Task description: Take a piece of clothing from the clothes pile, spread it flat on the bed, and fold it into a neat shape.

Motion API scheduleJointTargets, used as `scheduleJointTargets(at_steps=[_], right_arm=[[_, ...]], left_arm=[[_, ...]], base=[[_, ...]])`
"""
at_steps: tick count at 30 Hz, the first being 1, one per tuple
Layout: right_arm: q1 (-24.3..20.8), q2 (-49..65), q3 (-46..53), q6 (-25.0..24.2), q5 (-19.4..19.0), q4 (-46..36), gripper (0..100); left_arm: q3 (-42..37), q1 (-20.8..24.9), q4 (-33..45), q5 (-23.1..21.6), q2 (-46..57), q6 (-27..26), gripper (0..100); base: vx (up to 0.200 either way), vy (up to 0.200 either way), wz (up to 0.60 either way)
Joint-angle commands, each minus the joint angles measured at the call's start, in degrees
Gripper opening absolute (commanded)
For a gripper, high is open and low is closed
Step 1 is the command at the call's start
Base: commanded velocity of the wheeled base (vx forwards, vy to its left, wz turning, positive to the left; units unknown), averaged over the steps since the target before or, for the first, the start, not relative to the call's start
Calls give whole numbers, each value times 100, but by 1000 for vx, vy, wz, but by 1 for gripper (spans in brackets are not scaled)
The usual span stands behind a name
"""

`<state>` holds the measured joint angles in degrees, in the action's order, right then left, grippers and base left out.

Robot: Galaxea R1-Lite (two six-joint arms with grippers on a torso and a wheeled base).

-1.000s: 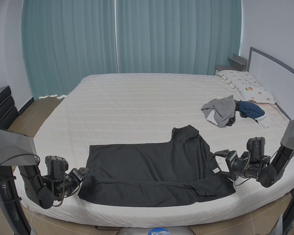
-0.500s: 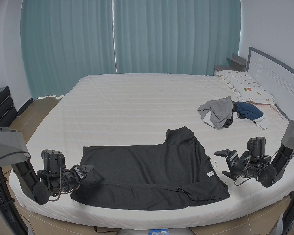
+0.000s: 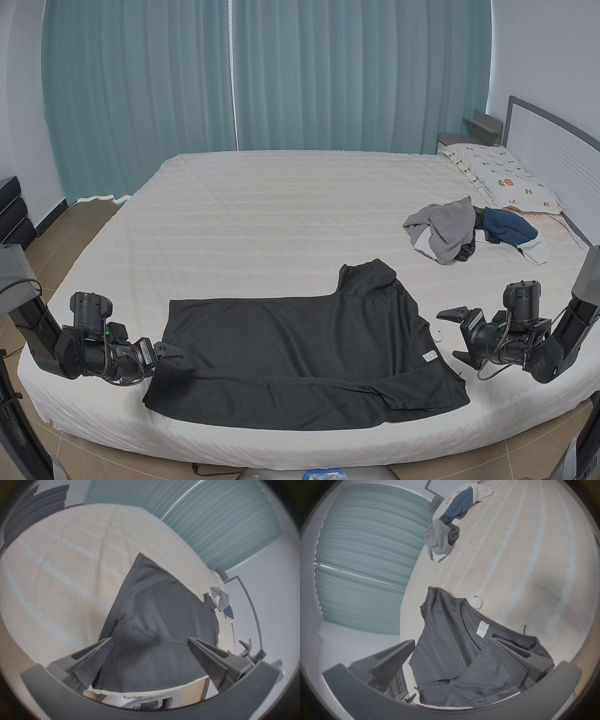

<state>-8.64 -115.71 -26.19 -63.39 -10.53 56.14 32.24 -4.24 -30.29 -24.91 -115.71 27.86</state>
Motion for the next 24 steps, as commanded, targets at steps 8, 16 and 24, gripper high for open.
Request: scheduleJointTargets(at_steps=[8, 16, 24], right_arm=[[-15, -145, -1, 11, 7, 2, 100], [-23, -145, -1, 11, 7, 2, 100], [-23, -145, -1, 20, 7, 2, 100]], left_arm=[[950, 11, 621, -58, -452, 888, 100], [704, -33, 76, -164, -478, 730, 100], [10, -173, -1655, -410, -1120, -465, 100]], base=[[0, 0, 0], [0, 0, 0], [0, 0, 0]])
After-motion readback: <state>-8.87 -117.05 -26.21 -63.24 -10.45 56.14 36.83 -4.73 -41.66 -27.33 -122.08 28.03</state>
